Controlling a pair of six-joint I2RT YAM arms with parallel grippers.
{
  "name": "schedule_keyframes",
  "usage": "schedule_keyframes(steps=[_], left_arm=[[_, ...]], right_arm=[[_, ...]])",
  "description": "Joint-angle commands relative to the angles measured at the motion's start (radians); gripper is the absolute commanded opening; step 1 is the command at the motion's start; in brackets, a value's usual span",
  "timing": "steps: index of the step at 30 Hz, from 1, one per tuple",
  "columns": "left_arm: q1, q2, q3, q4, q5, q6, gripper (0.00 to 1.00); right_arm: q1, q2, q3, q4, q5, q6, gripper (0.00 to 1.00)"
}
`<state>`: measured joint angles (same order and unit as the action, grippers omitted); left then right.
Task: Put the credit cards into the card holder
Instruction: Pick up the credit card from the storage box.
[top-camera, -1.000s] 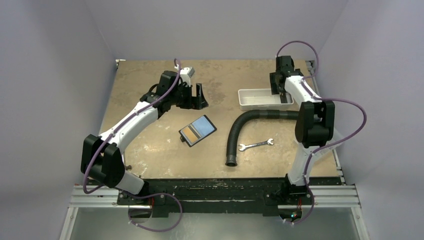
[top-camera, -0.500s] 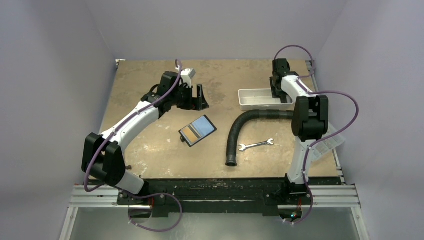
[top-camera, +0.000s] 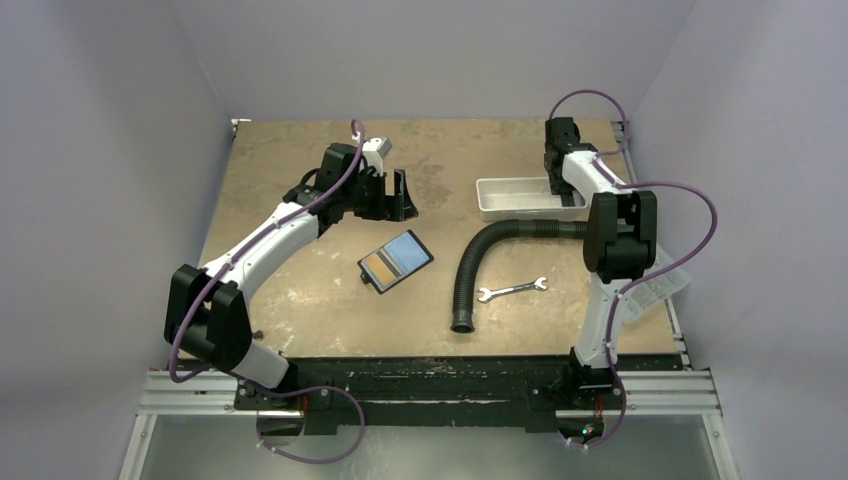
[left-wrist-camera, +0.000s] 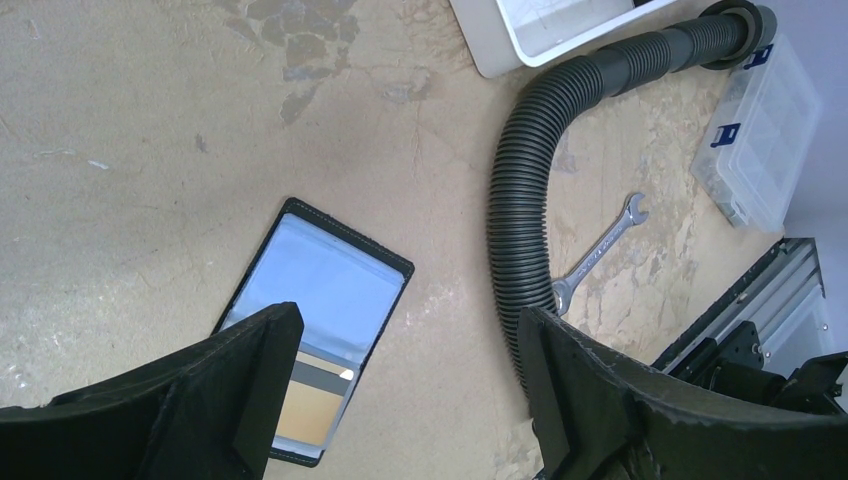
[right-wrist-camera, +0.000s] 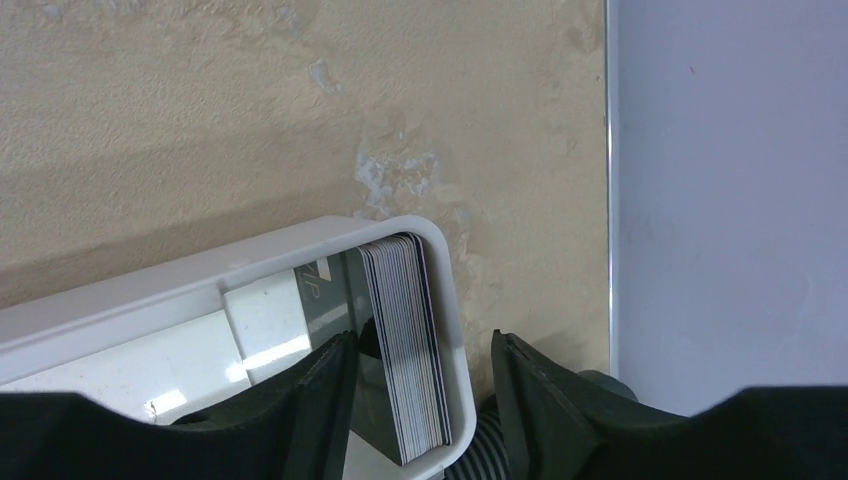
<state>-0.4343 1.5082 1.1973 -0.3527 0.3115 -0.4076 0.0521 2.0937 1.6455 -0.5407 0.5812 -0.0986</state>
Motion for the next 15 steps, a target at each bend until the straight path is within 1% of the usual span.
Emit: schedule_keyframes(steps=[1,15], left_arm=[[-0.004,0.006,0.0,0.038,0.019,0.001,0.85],[-0.003,0.006,-0.001,0.039,0.029,0.001,0.85]], right_arm=[[-0.003,0.007,0.045,0.011,0.028,-0.01,0.56],[-0.003,-0.017,0.024,-0.005,0.054,-0.006,0.37]])
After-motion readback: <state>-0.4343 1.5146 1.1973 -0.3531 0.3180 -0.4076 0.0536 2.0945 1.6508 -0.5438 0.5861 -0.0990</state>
